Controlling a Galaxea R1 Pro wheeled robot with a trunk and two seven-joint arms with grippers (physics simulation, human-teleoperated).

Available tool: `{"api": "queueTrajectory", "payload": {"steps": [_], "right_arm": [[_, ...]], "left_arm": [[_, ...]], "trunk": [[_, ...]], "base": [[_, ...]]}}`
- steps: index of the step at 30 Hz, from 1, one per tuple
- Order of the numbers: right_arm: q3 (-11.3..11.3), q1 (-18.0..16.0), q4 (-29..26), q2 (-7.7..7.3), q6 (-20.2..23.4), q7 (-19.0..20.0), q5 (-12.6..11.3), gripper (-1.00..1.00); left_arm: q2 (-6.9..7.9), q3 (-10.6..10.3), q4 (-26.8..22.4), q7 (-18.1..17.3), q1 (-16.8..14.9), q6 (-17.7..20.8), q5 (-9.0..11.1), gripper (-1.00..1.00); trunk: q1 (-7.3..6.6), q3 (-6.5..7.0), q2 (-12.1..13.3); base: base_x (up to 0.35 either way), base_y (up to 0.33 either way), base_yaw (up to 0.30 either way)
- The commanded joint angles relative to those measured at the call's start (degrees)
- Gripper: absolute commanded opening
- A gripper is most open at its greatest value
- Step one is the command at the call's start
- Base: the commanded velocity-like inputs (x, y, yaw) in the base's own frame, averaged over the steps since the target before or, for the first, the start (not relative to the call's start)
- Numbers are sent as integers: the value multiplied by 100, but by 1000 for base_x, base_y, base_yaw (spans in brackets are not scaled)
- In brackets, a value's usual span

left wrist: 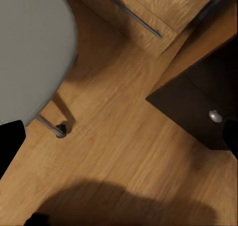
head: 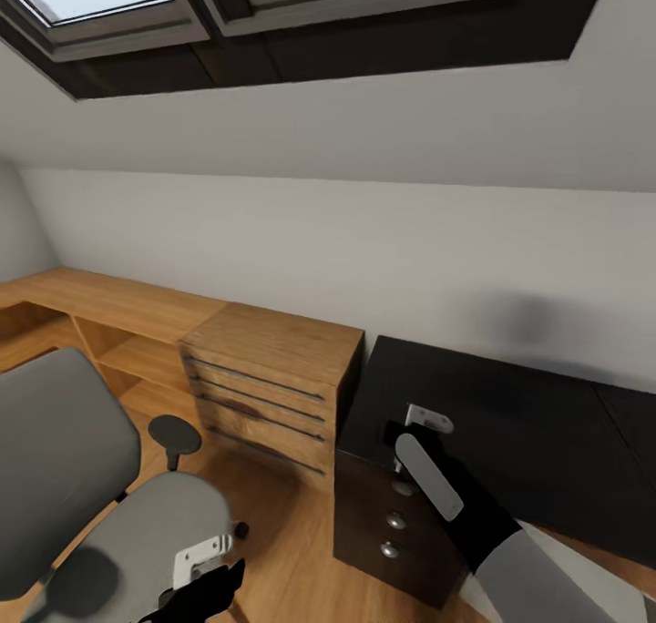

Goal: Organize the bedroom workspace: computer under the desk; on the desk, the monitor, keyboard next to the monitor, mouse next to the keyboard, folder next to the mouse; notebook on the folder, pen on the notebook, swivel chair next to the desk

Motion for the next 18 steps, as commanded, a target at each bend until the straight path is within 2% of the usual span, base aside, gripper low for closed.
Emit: {"api": "queueTrajectory", "payload": {"steps": [1, 8, 18], "right_arm": [[18, 2, -41, -22, 18, -69, -77, -100], [15, 33, -128, -65, 24, -196, -148, -100], [19, 35, -284, -62, 17, -467, -148, -100]], "left_arm": [[0, -59, 36, 60, 0, 8, 56, 100], [-4, -202, 192, 74, 0, 3, 50, 100], [-4, -210, 207, 75, 0, 2, 50, 100]], "trunk": [[1, -6, -5], [1, -5, -5], [1, -5, -5]], "base": [[0, 0, -190], [0, 0, -56], [0, 0, -1]]}}
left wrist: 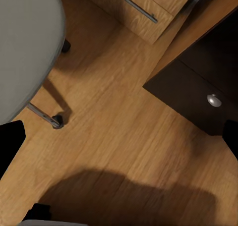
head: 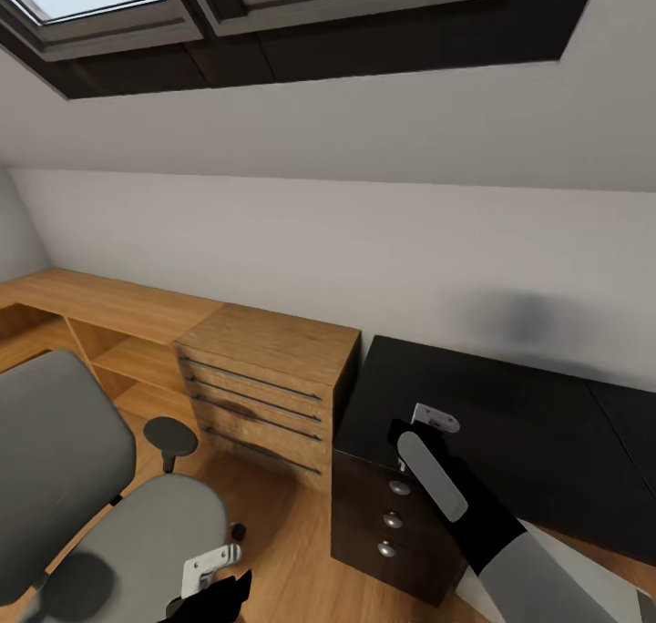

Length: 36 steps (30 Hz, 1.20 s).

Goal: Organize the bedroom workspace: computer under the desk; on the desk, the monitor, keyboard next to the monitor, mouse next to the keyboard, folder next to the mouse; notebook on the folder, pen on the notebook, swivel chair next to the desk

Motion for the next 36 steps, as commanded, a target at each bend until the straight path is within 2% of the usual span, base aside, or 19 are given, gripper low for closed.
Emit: {"api": "queueTrajectory", "payload": {"steps": [1, 8, 13, 17, 20, 23, 26, 28, 29, 31, 32, 36], "right_arm": [[15, -6, -9, -6, 25, -29, -32, -100], [15, -6, -12, -12, 25, -39, -36, -100], [15, 1, -16, -13, 24, -40, -42, -100], [15, 4, -30, -13, 24, -40, -44, -100], [13, 9, -42, -15, 23, -35, -45, -100], [9, 12, -80, -47, 24, -38, -50, -100], [7, 68, -266, -209, 20, -40, -172, -100], [6, 113, -391, -351, 4, -39, -428, -100], [1, 125, -434, -457, -10, -36, -544, -100], [-23, 130, -462, -510, -11, -38, -584, -100], [-213, 133, -488, -597, -13, -40, -617, -100], [-414, 134, -471, -638, -18, -40, -617, -100]], "left_arm": [[0, -5, -10, 54, -1, 12, 60, 100], [0, -35, -10, 54, -1, 4, 55, 100], [12, -301, 50, 57, -8, -192, 64, 100], [28, -424, 445, 31, -9, -689, 60, 100], [33, -478, 1008, 7, -10, -1358, 52, 100], [35, -494, 1314, -2, -10, -1692, 47, 100], [35, -538, 1524, -6, -10, -1868, 48, 100], [35, -652, 1709, 8, -10, -1916, 49, 100], [35, -758, 1979, 18, -10, -1938, 40, 100], [31, -802, 2158, 18, -10, -1952, 15, 100], [18, -839, 2309, 24, -10, -1986, -191, 100], [9, -857, 2372, 27, -10, -2183, -299, 100]], "trunk": [[1, -6, -5], [1, -6, -5], [1, -4, -5], [1, 7, -5], [1, 19, -5], [1, 33, -5], [1, 46, -5], [1, 55, -5], [1, 60, -5], [1, 69, -5], [1, 74, -5], [1, 92, -5]], "base": [[0, 0, 0], [0, 0, 0], [0, 0, -13], [0, 0, -134], [0, 0, -201], [0, 0, -236], [0, 0, -253], [0, 0, -259], [0, 0, -260], [0, 0, -261], [0, 0, -261], [0, 0, -261]]}}
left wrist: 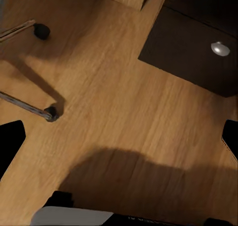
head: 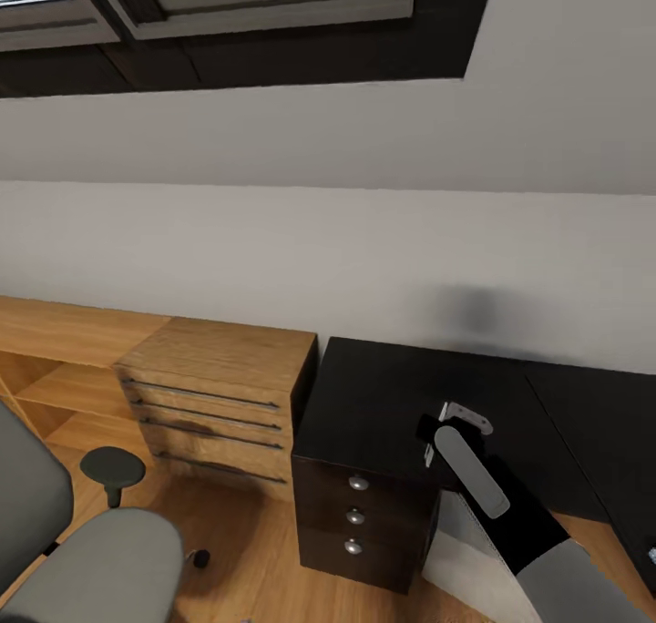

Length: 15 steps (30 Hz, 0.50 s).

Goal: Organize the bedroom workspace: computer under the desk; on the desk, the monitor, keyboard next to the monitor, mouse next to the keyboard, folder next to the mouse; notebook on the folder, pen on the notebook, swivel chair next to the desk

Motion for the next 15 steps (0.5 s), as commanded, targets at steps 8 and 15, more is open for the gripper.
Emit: {"api": "queueTrajectory", "payload": {"steps": [8, 15], "right_arm": [[-420, -7, 276, -349, -10, 81, -12, -100], [-744, -7, 483, -444, -22, 125, 9, -100]], "left_arm": [[1, 1, 29, 64, 1, -274, 4, 100], [1, 2, 30, 64, 1, -280, 12, 100]], "trunk": [[1, 30, -5], [1, 63, -5]], "base": [[0, 0, -262], [0, 0, -263]]}}
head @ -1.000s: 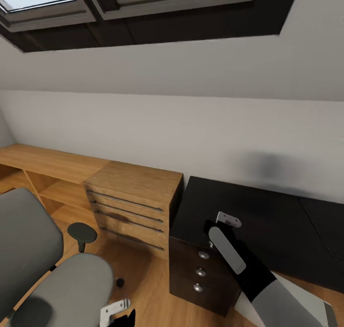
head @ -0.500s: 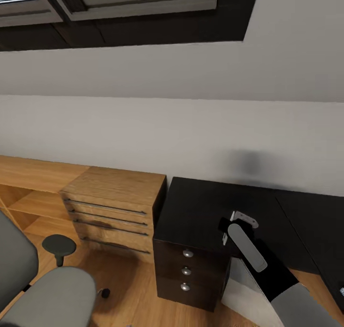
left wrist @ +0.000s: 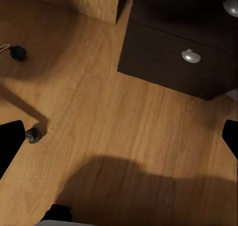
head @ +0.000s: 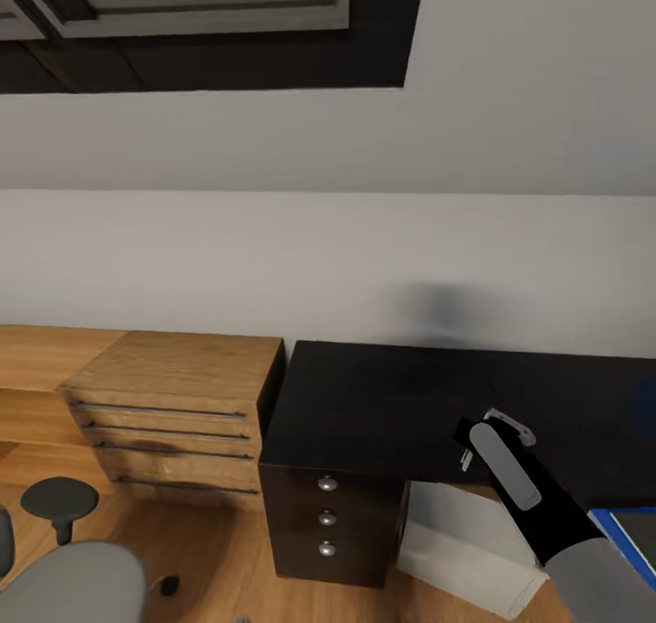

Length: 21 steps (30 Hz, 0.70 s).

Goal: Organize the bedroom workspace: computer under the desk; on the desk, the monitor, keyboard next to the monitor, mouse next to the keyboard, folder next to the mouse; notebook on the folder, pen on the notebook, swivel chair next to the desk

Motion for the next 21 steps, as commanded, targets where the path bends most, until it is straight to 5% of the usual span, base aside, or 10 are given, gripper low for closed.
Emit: {"api": "queueTrajectory", "payload": {"steps": [1, 7, 21], "right_arm": [[-17, -7, 10, -8, 19, -21, -35, -100], [-285, -7, 165, -153, 15, 134, 47, -100], [-366, -23, 758, -291, -63, 648, 149, -100]], "left_arm": [[2, -7, -16, 35, 1, 23, 35, 100], [1, -1, -16, 35, 1, 23, 36, 100], [8, 17, -16, 35, 1, 21, 37, 100]], "trunk": [[1, -2, -5], [1, 26, -5], [1, 90, -5]], "base": [[0, 0, -263], [0, 0, -263], [0, 0, -263]]}}
